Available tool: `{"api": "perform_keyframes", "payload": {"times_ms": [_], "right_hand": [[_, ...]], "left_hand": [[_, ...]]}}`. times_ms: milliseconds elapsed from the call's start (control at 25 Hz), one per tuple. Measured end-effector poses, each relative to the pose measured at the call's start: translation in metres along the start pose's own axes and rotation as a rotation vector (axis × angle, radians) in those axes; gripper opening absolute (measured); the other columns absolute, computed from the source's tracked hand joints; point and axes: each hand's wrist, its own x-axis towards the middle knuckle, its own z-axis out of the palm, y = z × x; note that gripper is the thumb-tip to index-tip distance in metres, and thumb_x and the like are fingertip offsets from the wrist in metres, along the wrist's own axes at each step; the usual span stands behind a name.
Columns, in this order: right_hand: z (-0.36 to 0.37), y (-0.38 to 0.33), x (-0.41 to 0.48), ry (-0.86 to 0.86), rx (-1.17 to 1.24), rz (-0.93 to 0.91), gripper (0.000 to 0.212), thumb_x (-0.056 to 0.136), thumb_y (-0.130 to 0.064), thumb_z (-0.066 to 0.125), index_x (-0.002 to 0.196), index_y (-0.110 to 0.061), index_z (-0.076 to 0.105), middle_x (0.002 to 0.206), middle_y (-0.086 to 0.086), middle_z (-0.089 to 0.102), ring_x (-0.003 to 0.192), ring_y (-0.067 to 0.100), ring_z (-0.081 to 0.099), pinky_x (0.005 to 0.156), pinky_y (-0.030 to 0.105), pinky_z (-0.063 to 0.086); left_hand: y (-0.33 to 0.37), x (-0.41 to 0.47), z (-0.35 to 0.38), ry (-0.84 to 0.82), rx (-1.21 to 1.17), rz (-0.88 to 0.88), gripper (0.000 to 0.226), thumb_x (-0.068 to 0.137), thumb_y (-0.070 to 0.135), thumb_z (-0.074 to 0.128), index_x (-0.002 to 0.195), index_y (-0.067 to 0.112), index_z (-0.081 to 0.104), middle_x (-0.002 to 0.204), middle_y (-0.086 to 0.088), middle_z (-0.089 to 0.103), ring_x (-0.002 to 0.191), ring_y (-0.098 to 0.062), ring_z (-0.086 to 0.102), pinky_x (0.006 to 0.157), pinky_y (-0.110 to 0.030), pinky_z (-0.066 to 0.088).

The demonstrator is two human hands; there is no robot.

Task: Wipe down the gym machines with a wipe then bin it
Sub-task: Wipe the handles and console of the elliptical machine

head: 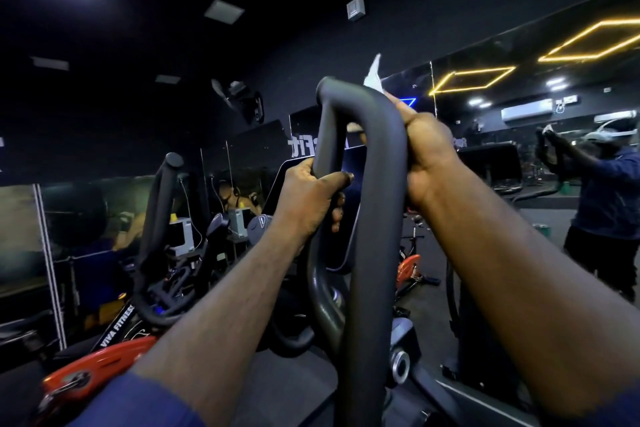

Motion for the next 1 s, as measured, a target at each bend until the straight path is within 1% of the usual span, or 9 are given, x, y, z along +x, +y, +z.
{"api": "perform_keyframes", "payload": {"times_ms": [120,200,320,520,560,640,720,840,1000], "right_hand": [[-0.015,0.009,-0.035,-0.019,-0.059,-0.049,0.039,0.104,-0.003,0.046,0.136,-0.015,0.066,0.105,0.017,0.075,0.071,0.021,0.070,0.058,0.032,0.060],[-0.036,0.024,-0.065,-0.021,-0.061,-0.143,0.041,0.107,-0.003,0.040,0.139,-0.017,0.061,0.116,0.011,0.076,0.084,0.018,0.075,0.069,0.031,0.063],[-0.045,0.031,-0.078,-0.057,-0.044,-0.237,0.040,0.106,-0.001,0.041,0.134,-0.017,0.065,0.118,0.011,0.073,0.096,0.022,0.072,0.083,0.032,0.062],[-0.017,0.020,-0.067,-0.012,-0.199,-0.352,0.041,0.108,-0.002,0.040,0.136,-0.022,0.063,0.114,0.001,0.078,0.087,0.014,0.075,0.069,0.029,0.062],[-0.020,0.029,-0.079,0.019,-0.219,-0.373,0.042,0.108,-0.002,0.041,0.135,-0.023,0.064,0.118,-0.002,0.077,0.094,0.013,0.075,0.077,0.030,0.063],[-0.037,0.063,-0.118,0.102,-0.273,-0.404,0.042,0.106,0.000,0.044,0.130,-0.026,0.066,0.132,-0.009,0.070,0.122,0.009,0.066,0.104,0.036,0.055],[-0.056,0.095,-0.153,0.160,-0.310,-0.409,0.043,0.104,0.003,0.045,0.128,-0.024,0.068,0.136,-0.009,0.067,0.133,0.011,0.059,0.116,0.041,0.045],[-0.061,0.092,-0.151,0.195,-0.379,-0.419,0.043,0.104,0.002,0.046,0.124,-0.024,0.074,0.128,0.003,0.072,0.123,0.020,0.066,0.107,0.044,0.052],[-0.037,0.100,-0.150,0.323,-0.540,-0.585,0.042,0.105,0.005,0.048,0.135,-0.018,0.065,0.134,0.000,0.070,0.119,0.015,0.068,0.096,0.029,0.058]], "left_hand": [[0.001,-0.002,0.000,-0.018,-0.006,-0.004,0.017,0.093,0.003,0.068,0.100,0.005,0.053,0.060,-0.012,0.051,0.040,-0.021,0.040,0.041,-0.027,0.038],[0.000,-0.002,0.000,-0.029,-0.020,-0.006,0.017,0.094,0.003,0.067,0.102,0.006,0.053,0.060,-0.012,0.050,0.040,-0.020,0.039,0.041,-0.025,0.038],[0.002,-0.003,0.001,-0.034,-0.025,-0.008,0.018,0.094,0.004,0.067,0.106,0.006,0.054,0.060,-0.012,0.050,0.040,-0.020,0.039,0.041,-0.025,0.037],[0.003,-0.006,0.000,-0.035,-0.028,-0.028,0.019,0.093,0.006,0.069,0.099,0.007,0.051,0.059,-0.011,0.050,0.040,-0.021,0.039,0.041,-0.026,0.038],[0.002,-0.007,0.000,-0.046,-0.034,-0.038,0.019,0.094,0.008,0.069,0.099,0.008,0.051,0.058,-0.011,0.050,0.039,-0.021,0.039,0.041,-0.026,0.038],[0.001,-0.008,-0.001,-0.069,-0.048,-0.044,0.018,0.095,0.010,0.069,0.097,0.009,0.051,0.058,-0.010,0.050,0.039,-0.020,0.040,0.041,-0.027,0.039],[-0.001,-0.009,-0.005,-0.096,-0.071,-0.037,0.018,0.095,0.010,0.070,0.093,0.010,0.052,0.059,-0.010,0.051,0.040,-0.020,0.041,0.040,-0.027,0.040],[-0.004,-0.009,-0.008,-0.135,-0.096,-0.032,0.015,0.095,0.007,0.068,0.098,0.009,0.053,0.058,-0.008,0.051,0.039,-0.019,0.042,0.040,-0.027,0.042],[-0.027,-0.017,-0.018,-0.217,-0.203,-0.066,0.014,0.091,0.004,0.065,0.099,0.008,0.054,0.057,-0.007,0.053,0.041,-0.021,0.042,0.044,-0.030,0.043]]}}
